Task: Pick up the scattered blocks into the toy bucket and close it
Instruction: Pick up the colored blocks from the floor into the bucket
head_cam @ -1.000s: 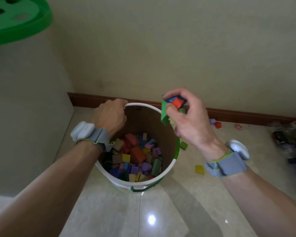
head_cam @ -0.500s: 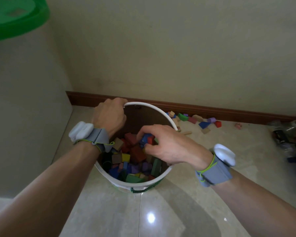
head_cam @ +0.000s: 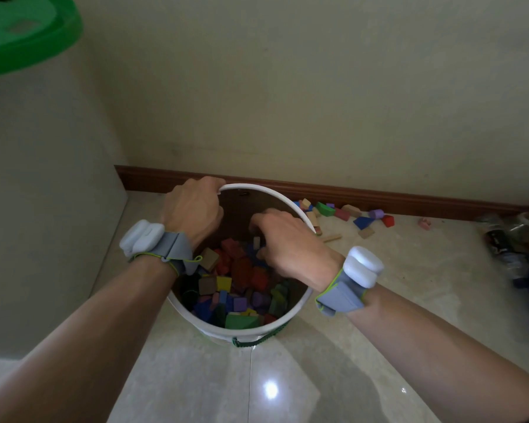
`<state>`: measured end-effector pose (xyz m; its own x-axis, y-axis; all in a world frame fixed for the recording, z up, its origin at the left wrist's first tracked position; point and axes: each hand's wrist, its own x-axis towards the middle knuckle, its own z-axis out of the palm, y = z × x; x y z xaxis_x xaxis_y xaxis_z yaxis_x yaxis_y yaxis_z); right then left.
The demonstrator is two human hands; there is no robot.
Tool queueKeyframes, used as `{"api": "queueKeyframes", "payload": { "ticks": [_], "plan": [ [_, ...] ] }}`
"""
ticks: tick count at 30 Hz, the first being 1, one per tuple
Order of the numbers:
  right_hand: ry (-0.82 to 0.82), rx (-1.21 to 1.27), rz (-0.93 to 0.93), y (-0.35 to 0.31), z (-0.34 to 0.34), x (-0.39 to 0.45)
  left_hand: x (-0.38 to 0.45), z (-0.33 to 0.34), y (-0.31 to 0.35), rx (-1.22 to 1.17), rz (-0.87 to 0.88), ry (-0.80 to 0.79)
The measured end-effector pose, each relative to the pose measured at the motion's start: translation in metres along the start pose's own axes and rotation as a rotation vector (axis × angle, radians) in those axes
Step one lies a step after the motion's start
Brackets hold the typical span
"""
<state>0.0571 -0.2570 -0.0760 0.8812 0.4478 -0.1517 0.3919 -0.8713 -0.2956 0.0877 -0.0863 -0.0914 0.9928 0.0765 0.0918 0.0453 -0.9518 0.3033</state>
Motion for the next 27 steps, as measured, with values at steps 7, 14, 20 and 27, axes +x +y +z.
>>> {"api": "queueKeyframes", "payload": {
  "ticks": [7,14,20,27],
  "plan": [
    [0.18,0.361,-0.058,0.003,-0.011,0.01,-0.001,-0.002,0.001,-0.008,-0.004,-0.007],
    [0.822,0.855,0.066,0.045,-0.019,0.01,0.001,0.002,-0.002,0.002,0.002,-0.002],
    [0.671,0.505,0.482,0.151,0.049,-0.005,0.003,0.003,-0.005,0.023,0.017,-0.049],
    [0.253,0.167,0.745,0.209,0.184,-0.08,0.01,0.003,-0.01,0.042,0.016,-0.048]
  ]
}}
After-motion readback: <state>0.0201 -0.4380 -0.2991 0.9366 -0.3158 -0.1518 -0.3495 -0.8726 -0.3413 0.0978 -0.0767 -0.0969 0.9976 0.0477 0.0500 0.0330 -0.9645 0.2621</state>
